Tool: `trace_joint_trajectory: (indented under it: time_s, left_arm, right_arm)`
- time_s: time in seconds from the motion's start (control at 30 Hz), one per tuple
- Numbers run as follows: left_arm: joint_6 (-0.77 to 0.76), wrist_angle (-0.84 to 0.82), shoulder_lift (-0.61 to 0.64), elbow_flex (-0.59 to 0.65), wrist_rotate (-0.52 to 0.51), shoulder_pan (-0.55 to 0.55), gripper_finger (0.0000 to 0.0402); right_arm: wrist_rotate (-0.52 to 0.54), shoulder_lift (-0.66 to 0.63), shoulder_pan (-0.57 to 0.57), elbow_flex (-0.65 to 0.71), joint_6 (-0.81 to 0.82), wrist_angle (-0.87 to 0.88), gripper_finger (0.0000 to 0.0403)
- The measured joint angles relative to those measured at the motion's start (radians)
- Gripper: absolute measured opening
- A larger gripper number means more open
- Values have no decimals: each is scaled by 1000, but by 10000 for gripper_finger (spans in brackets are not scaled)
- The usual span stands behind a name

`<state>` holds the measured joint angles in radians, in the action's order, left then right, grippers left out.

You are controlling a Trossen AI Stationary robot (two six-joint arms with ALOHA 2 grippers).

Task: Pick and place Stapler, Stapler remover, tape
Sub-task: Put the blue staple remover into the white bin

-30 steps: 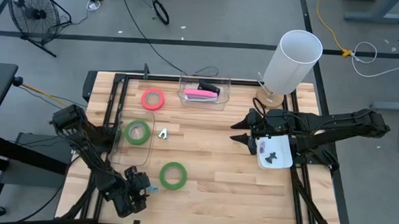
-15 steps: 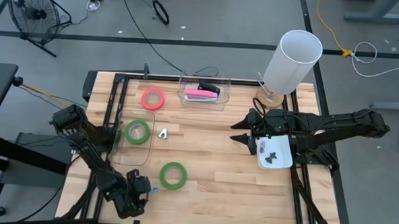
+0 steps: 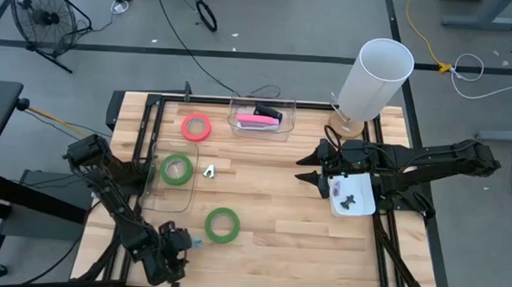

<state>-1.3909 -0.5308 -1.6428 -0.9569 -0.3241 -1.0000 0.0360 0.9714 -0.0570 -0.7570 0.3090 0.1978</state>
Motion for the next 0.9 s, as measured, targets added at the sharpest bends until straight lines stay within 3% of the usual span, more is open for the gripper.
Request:
trace_joint_trajectory:
  time_s: [0.2,0.5,0.9]
  left_arm:
    - [-103,1,0,0,-12,-49,263]
    - [-108,-79,-31,0,-146,-63,263]
    - [-175,-55,-110,0,-176,-42,263]
  right_arm:
    - [0,0,0,0,4,0,233]
    - [0,0,0,0,-3,0,233]
    - [0,0,0,0,-3,0,233]
